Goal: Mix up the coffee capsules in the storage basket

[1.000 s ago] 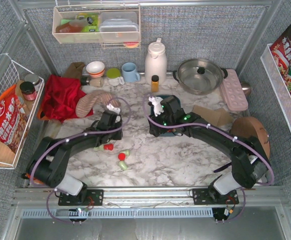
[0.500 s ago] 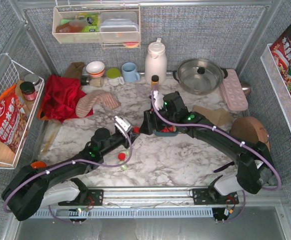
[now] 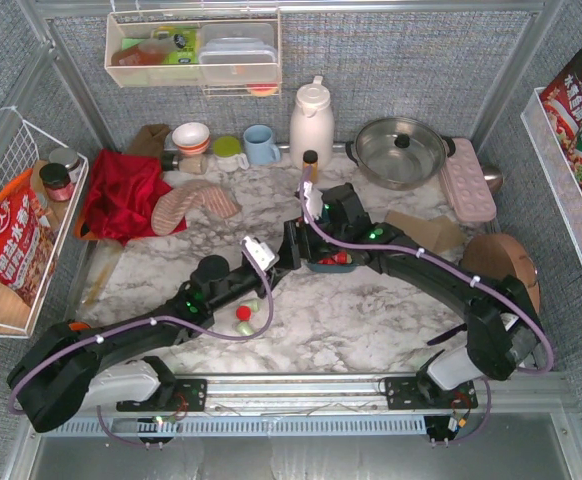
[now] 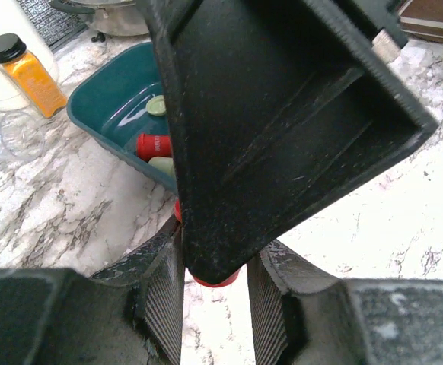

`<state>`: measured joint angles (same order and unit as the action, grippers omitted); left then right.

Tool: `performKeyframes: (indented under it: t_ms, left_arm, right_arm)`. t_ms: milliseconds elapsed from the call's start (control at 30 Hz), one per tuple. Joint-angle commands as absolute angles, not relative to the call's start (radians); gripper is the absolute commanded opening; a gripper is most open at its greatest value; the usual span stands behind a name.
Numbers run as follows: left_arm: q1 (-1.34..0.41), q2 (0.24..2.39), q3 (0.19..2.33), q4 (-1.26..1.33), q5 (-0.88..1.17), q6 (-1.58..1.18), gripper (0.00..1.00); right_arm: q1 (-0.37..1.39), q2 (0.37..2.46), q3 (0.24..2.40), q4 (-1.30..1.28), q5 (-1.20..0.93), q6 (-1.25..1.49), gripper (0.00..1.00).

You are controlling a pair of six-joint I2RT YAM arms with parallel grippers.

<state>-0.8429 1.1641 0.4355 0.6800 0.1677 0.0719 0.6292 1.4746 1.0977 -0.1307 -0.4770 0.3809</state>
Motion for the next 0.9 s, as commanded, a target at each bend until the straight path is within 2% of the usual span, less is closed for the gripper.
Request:
performKeyframes:
  t_ms: [0,67,167,300,400,467,500,533,567,667,800,867]
  left_arm:
    - [-0.851,1.165,0.454,0.75,0.169,0.086,0.29]
    - [-0.855,1.164,0.458,0.75,0.16,0.086,0.29]
    - [-0.856,1.16,0.458,0.742,0.128,0.085,0.29]
    - [-0.856,1.155,0.457,0.731,0.098,0.081,0.31]
    - [-0.856,1.154,0.457,0.723,0.09,0.065,0.42]
    - [-0.856,1.147,0.453,0.709,0.078,0.05,0.54]
    - [-0.856,1.139,0.448,0.701,0.069,0.042,0.65]
    - [-0.856,1.128,0.44,0.692,0.057,0.031,0.9]
    - [-0.856,1.114,0.431,0.678,0.041,0.013,0.98]
    - [-0.857,1.043,0.407,0.59,-0.041,-0.068,0.99]
    - [-0.856,0.959,0.409,0.365,-0.184,-0.243,0.99]
    - [-0.856,0.94,0.424,0.229,-0.213,-0.304,0.99]
  right_arm:
    - [0.633,1.495,1.103,-0.143,-0.487,0.37,0.75]
    - [0.635,1.503,1.108,-0.152,-0.488,0.37,0.72]
    - [0.635,1.509,1.113,-0.167,-0.483,0.371,0.62]
    - [0.634,1.521,1.122,-0.18,-0.481,0.375,0.39]
    - [0.633,1.522,1.124,-0.176,-0.465,0.39,0.32]
    - [0.626,1.521,1.124,-0.168,-0.444,0.397,0.29]
    - [0.621,1.518,1.124,-0.166,-0.43,0.399,0.28]
    - [0.609,1.513,1.124,-0.165,-0.411,0.398,0.27]
    - [0.597,1.507,1.124,-0.164,-0.39,0.395,0.27]
    - [0.566,1.493,1.134,-0.2,-0.25,0.346,0.27]
    - [0.557,1.491,1.143,-0.237,0.058,0.226,0.28]
    - [0.554,1.508,1.144,-0.234,0.189,0.168,0.32]
